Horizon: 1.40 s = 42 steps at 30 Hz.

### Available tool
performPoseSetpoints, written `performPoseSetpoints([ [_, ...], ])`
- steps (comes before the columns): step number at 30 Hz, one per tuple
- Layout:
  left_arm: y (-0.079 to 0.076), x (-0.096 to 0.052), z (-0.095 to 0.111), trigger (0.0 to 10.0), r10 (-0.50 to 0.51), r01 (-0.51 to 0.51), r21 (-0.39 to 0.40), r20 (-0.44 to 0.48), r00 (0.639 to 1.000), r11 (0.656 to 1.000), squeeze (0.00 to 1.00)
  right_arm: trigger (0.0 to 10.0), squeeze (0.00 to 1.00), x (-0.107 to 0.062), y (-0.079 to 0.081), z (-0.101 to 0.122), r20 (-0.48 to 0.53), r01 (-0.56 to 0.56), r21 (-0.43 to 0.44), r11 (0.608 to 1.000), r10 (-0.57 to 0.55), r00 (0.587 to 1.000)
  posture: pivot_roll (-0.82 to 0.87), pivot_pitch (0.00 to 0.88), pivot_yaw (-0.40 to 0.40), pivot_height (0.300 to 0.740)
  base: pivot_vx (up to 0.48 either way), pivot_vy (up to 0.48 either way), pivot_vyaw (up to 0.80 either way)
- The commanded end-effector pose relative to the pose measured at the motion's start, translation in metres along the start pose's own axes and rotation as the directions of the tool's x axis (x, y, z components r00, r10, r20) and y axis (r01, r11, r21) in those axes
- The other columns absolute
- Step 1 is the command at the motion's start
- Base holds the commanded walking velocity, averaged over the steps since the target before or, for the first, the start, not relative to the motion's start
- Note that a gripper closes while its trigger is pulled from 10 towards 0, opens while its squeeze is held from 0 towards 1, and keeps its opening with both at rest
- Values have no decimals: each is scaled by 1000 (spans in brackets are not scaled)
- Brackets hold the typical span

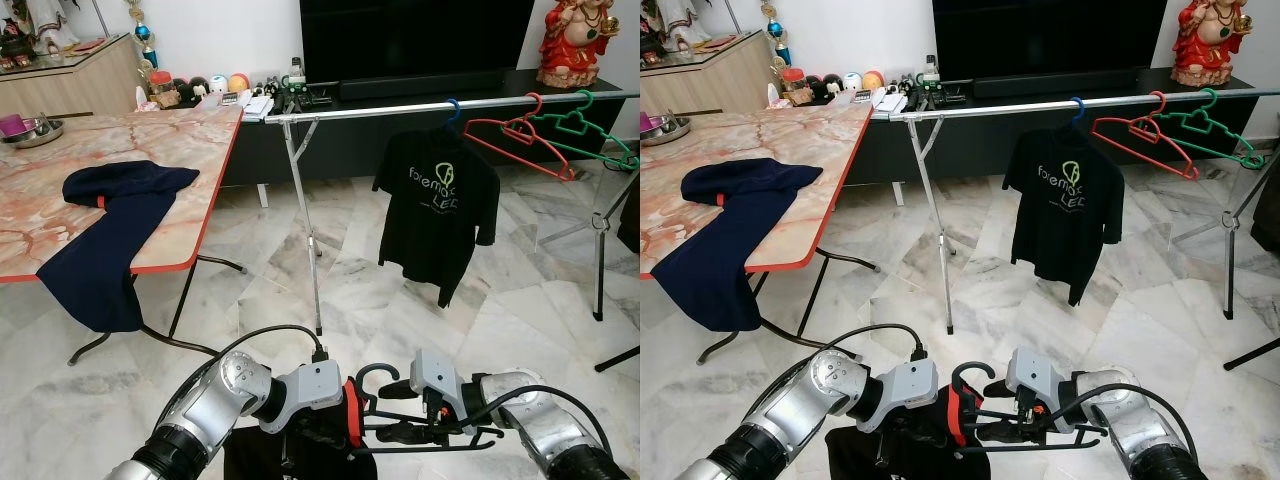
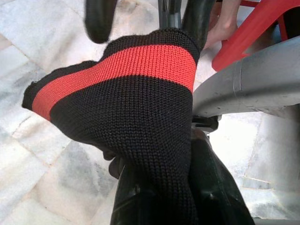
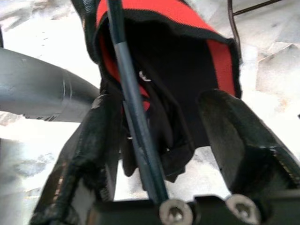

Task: Hang hanger

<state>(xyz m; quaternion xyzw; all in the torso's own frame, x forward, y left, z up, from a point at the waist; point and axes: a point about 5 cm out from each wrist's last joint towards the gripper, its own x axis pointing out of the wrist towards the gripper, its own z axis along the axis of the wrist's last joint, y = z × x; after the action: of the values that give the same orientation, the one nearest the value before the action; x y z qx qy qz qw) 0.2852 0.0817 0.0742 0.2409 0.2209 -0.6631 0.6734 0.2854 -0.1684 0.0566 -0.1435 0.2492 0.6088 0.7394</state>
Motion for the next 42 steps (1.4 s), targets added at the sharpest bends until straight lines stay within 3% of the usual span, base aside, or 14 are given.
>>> performPoseSetpoints([
  [1, 2, -3, 4, 10000, 3, -3, 36, -1, 1000, 999, 0, 0, 0, 1, 1, 0, -1, -24, 4, 1000, 24, 1000, -41, 47, 77, 740, 0, 0, 0],
  [5, 2, -3, 4, 10000, 3, -3, 46, -6, 1000, 999, 0, 0, 0, 1, 5, -2, -18, -68, 15, 998, 68, 998, -40, 53, 77, 740, 0, 0, 0],
  [22, 5, -5, 4, 10000, 11, -9, 71, -25, 1000, 997, 0, 0, 0, 2, 6, -4, -32, -79, 30, 996, 80, 996, -37, 65, 76, 740, 0, 0, 0],
  [42, 8, -10, 9, 10000, 15, -12, 108, -26, 1000, 994, 0, 0, 0, 9, 8, -7, 4, -25, 45, 999, 25, 1000, -34, 54, 81, 740, 0, 0, 0],
])
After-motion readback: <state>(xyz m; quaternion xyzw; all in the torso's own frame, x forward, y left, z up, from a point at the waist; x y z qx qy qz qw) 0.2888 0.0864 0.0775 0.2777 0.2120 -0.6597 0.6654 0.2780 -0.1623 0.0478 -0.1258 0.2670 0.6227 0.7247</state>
